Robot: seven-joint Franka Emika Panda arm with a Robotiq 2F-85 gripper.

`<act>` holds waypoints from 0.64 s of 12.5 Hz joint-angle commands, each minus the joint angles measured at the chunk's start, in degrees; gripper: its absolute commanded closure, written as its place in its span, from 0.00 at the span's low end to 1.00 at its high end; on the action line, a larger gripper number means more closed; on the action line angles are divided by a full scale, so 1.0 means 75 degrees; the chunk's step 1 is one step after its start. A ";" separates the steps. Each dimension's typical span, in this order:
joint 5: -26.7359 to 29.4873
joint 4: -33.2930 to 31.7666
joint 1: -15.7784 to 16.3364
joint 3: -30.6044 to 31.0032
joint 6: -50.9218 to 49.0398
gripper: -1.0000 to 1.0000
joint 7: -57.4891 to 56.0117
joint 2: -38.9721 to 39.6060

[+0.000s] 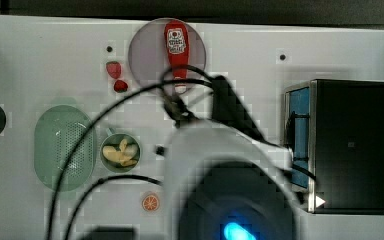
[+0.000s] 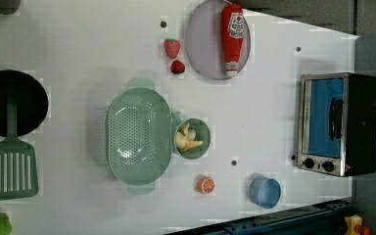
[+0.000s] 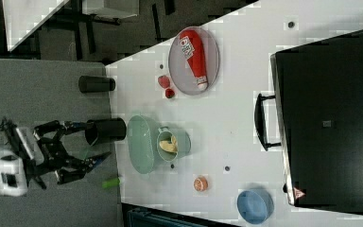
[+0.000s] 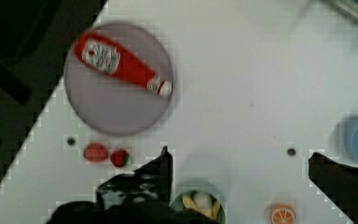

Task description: Pick Banana and place it in mug.

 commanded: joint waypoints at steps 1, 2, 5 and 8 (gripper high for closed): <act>-0.0094 -0.0026 -0.0116 -0.0467 -0.0506 0.00 -0.1294 0.0419; -0.0132 -0.0028 -0.0117 -0.0565 -0.0598 0.00 -0.1505 0.0424; -0.0213 -0.0038 -0.0121 -0.0616 -0.0893 0.00 -0.1512 0.0471; -0.0343 -0.0043 -0.0121 -0.0585 -0.1156 0.00 -0.1509 0.0510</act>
